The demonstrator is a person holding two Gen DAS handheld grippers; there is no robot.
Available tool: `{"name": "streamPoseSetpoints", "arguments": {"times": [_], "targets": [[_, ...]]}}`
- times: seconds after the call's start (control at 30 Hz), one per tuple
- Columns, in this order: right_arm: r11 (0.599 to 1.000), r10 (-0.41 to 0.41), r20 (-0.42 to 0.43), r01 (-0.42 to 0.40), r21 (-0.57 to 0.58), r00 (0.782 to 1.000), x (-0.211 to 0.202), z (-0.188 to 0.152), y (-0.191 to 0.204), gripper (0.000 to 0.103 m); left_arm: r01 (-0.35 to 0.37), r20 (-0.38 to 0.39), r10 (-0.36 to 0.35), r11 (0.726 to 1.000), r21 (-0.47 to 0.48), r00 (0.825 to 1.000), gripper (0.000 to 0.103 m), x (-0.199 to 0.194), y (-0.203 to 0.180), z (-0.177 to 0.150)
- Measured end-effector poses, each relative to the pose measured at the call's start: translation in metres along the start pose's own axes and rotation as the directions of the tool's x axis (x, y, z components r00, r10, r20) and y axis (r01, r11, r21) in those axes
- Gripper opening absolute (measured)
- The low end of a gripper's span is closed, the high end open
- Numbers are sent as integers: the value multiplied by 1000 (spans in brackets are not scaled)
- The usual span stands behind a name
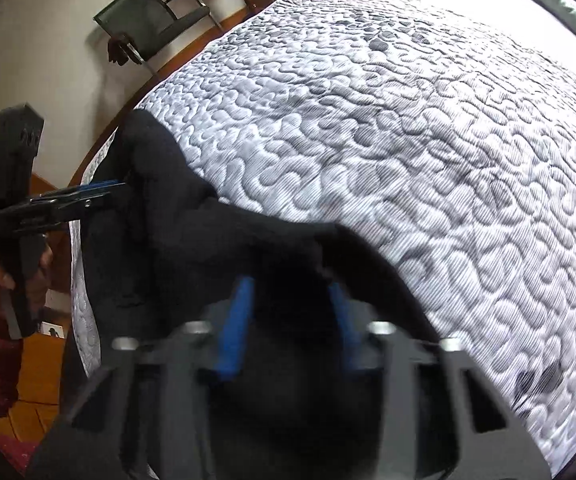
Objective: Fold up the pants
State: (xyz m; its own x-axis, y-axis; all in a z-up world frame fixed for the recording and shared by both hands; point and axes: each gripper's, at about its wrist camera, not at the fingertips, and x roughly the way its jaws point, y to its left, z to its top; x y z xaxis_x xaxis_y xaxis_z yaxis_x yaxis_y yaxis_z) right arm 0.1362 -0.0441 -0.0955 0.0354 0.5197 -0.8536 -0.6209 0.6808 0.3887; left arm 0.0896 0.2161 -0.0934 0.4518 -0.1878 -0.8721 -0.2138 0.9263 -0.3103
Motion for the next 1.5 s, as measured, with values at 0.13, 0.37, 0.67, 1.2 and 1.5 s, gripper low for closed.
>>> {"name": "streamPoseSetpoints", "arguments": {"times": [0.13, 0.37, 0.67, 1.2, 1.5], "targets": [[998, 55, 51, -57, 39, 997, -13, 10, -16, 3, -41, 56, 40, 999, 6, 998, 85, -4, 1, 3], [992, -20, 41, 15, 129, 999, 15, 18, -34, 5, -145, 58, 139, 983, 112, 989, 98, 24, -16, 3], [977, -65, 173, 28, 210, 983, -84, -71, -56, 34, -96, 72, 82, 972, 216, 994, 98, -3, -68, -21], [507, -605, 34, 352, 787, 795, -312, -405, -251, 54, 88, -115, -45, 913, 399, 992, 98, 62, -213, -104], [621, -467, 96, 249, 743, 879, -297, -420, -294, 49, 9, -85, 27, 919, 395, 996, 98, 73, -241, -110]]}}
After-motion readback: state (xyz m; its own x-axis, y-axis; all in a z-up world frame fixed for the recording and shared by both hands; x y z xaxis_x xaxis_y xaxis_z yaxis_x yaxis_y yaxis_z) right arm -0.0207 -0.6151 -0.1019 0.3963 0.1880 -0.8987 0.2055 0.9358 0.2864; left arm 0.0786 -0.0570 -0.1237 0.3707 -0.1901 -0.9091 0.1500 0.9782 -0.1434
